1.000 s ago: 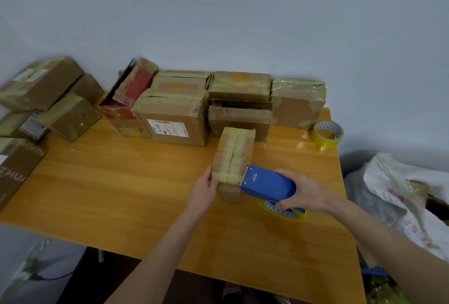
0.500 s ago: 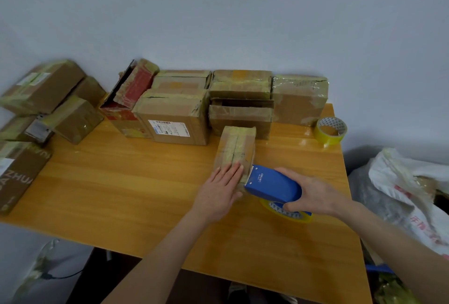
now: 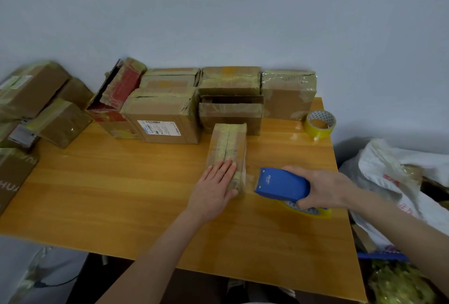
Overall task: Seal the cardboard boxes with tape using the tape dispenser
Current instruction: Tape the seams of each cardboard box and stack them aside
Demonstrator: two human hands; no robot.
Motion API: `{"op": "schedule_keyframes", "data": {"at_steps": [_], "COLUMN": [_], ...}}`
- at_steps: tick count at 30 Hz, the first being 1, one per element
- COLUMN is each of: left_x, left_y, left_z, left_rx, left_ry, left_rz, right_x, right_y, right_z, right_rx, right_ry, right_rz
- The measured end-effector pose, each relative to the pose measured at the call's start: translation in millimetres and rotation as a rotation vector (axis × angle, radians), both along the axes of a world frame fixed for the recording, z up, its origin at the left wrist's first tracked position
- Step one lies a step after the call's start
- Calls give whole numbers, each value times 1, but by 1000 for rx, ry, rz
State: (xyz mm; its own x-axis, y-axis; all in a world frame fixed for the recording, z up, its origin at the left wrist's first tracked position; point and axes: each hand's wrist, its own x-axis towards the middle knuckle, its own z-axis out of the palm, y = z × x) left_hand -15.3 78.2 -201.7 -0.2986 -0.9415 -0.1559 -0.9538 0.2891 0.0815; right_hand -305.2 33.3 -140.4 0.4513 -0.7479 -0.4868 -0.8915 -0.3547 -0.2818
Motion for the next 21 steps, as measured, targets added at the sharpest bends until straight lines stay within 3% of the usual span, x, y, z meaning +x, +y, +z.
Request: {"op": "schedule_keyframes", "data": {"at_steps": [4, 16, 21], "left_x": [-1, 1, -2], "left_y": [1, 4, -1], "left_z": [0, 0, 4], "left_rx": [-4, 26, 28], "left_ry": [17, 14, 18], "left_rz": [-8, -17, 17], "right_x": [35, 67, 38], "right_y": [-4, -30, -42], "right_z": [0, -5, 4], "right_rx": [-5, 62, 108], "right_ry": [125, 233, -111], "right_rz": [87, 113, -249]}}
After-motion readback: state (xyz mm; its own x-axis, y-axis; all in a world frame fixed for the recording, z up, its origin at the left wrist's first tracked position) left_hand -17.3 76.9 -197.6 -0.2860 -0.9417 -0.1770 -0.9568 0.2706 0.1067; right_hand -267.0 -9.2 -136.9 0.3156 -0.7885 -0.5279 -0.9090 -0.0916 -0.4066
